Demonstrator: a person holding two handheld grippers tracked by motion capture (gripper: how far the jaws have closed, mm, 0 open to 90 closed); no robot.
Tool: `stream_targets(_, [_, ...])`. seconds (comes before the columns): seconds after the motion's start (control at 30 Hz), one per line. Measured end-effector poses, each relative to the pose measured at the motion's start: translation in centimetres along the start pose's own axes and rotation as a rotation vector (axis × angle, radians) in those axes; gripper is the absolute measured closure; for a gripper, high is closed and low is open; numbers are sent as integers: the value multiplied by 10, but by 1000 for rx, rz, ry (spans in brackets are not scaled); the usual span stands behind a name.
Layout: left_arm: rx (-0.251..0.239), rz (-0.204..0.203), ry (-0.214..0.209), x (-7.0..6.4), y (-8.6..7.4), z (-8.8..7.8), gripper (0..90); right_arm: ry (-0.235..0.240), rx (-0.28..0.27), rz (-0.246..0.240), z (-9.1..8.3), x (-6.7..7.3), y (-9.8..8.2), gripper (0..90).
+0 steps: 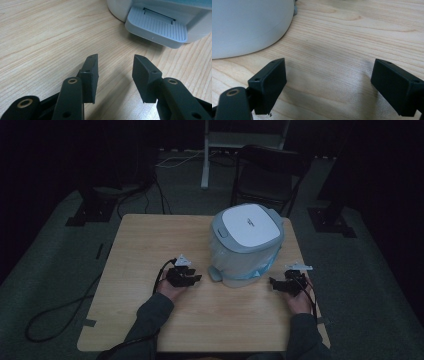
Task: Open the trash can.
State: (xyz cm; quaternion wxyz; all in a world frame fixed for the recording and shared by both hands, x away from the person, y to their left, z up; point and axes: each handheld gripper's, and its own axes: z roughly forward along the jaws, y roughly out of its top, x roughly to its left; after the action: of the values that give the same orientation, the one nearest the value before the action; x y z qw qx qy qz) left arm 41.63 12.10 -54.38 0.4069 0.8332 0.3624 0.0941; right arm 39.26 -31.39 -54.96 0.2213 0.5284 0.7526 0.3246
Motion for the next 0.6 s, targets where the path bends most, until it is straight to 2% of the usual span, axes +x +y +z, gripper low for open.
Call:
stream_targets(0.17, [2, 12, 3, -1, 0, 0, 568, 0, 0, 0, 0, 0, 0, 120])
stream_targets(0.23, [5, 19, -6, -2, 0, 0, 622, 0, 0, 0, 0, 0, 0, 120])
stream_targets(0.27, [7, 35, -10, -3, 0, 1, 639, 0, 0, 0, 0, 0, 0, 120])
stream_targets(0.5, [17, 53, -29, -4, 0, 1, 807, 0, 0, -1, 0, 0, 0, 120])
stream_targets(0.53, [20, 62, -30, -5, 1, 2, 807, 0, 0, -1, 0, 0, 0, 120])
stream_targets(0.6, [25, 76, -37, -6, 1, 2, 890, 0, 0, 0, 0, 0, 0, 120])
